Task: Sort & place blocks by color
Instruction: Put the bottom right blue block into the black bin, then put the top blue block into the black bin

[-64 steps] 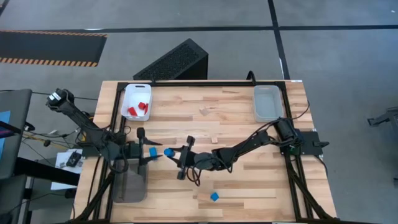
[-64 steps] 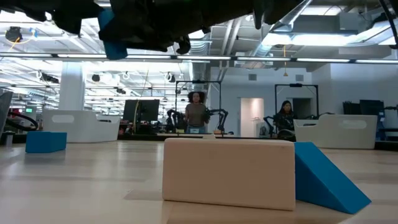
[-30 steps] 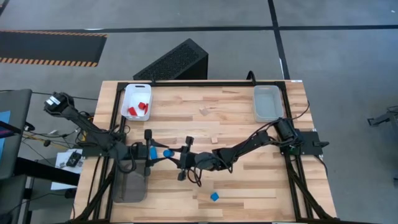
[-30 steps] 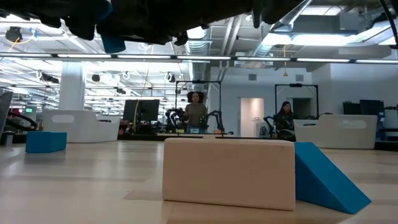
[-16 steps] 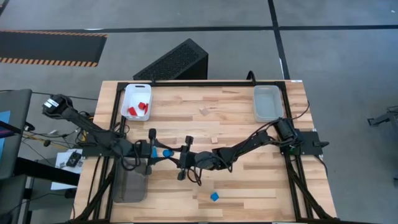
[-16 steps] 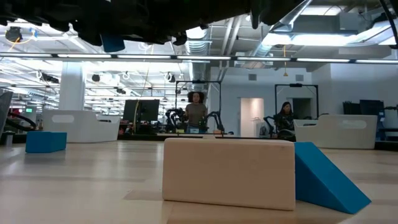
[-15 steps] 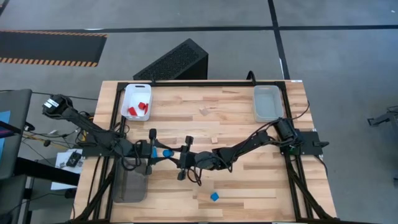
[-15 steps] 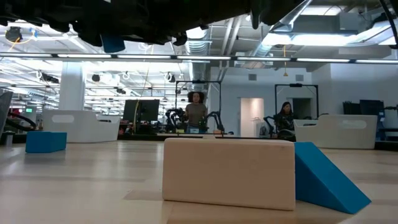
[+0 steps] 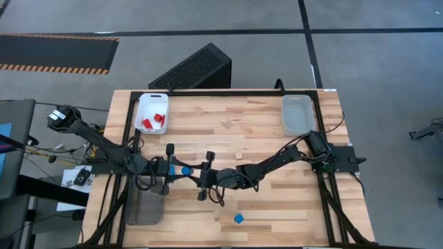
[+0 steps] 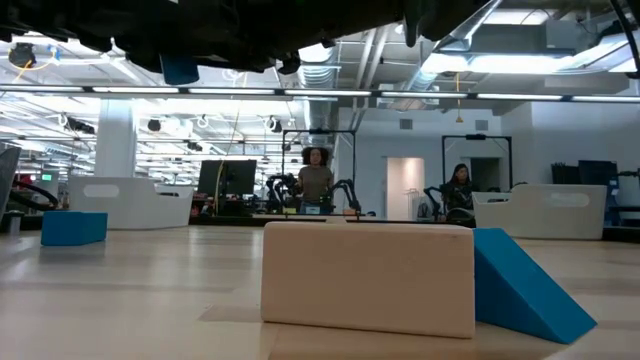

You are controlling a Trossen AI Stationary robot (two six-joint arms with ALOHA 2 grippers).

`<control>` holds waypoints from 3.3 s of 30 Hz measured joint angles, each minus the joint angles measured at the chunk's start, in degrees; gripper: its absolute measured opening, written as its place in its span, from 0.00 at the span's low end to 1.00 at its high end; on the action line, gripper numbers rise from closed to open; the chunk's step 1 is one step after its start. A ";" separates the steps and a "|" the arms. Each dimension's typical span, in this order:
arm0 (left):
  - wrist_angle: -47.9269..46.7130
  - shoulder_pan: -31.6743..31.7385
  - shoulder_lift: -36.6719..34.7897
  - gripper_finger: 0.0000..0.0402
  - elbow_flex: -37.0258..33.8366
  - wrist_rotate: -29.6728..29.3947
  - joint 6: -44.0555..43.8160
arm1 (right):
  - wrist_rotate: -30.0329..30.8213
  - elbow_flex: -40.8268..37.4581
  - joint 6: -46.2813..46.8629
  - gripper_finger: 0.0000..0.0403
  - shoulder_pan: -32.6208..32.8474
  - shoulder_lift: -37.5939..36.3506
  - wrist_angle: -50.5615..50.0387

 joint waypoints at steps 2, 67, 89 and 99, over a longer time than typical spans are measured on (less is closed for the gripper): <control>0.01 0.00 -0.02 0.29 0.00 -0.27 -0.02 | 0.00 0.00 -0.01 0.36 0.00 0.00 0.03; -80.83 -25.40 14.67 0.28 19.63 23.69 -84.74 | 5.58 0.04 37.32 0.59 4.28 -3.15 -44.25; -89.66 -25.38 15.21 0.57 22.91 22.14 -83.38 | 2.23 1.44 36.89 0.59 4.52 -5.14 -54.23; -92.87 -26.12 14.35 0.60 28.37 -6.18 -79.39 | 5.20 2.78 35.59 0.59 2.88 -6.84 -44.21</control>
